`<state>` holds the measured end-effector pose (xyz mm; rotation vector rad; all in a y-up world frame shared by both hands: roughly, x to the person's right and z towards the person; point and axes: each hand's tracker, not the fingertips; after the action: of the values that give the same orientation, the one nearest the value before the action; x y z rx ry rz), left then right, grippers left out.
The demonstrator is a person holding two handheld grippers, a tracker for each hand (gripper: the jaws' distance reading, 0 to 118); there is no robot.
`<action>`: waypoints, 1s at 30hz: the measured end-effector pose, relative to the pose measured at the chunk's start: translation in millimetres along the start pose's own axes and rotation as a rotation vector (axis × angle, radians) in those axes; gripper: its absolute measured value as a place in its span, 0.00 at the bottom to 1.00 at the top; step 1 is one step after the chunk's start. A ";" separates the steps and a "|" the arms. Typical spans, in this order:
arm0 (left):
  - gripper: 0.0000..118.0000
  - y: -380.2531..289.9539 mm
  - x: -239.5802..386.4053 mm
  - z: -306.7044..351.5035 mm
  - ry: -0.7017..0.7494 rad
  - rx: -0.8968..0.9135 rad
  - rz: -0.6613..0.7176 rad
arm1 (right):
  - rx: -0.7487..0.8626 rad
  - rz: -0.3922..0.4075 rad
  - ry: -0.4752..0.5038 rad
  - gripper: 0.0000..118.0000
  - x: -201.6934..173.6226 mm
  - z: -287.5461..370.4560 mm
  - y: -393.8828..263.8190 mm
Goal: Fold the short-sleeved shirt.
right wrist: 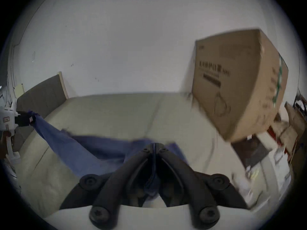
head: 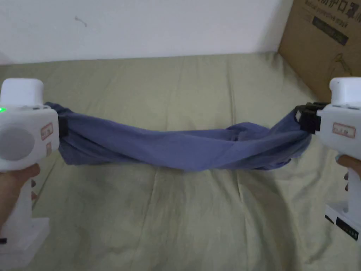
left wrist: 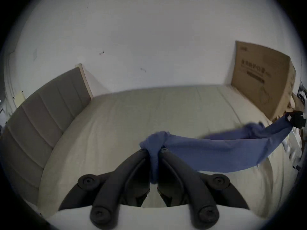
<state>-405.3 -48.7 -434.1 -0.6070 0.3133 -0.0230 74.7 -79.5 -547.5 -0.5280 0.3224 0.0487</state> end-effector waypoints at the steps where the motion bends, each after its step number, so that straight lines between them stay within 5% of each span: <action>1: 0.05 -16.3 -0.5 10.5 -0.009 -0.020 0.011 | -0.019 -0.014 0.004 0.01 1.6 10.6 -18.6; 6: 0.05 -83.9 -7.6 64.4 -0.058 -0.125 0.025 | -0.081 -0.067 -0.009 0.01 7.9 75.0 -88.8; 16: 0.05 -193.4 -12.3 168.7 -0.081 -0.296 0.003 | -0.239 -0.034 -0.020 0.01 24.9 194.6 -181.7; 30: 0.08 -270.7 -15.5 216.8 -0.120 -0.474 -0.050 | -0.397 -0.044 -0.033 0.01 31.4 245.1 -244.8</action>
<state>-336.8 -148.8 -108.9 -1.0823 0.1861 0.0409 206.8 -169.1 -238.4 -0.9265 0.2689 0.0794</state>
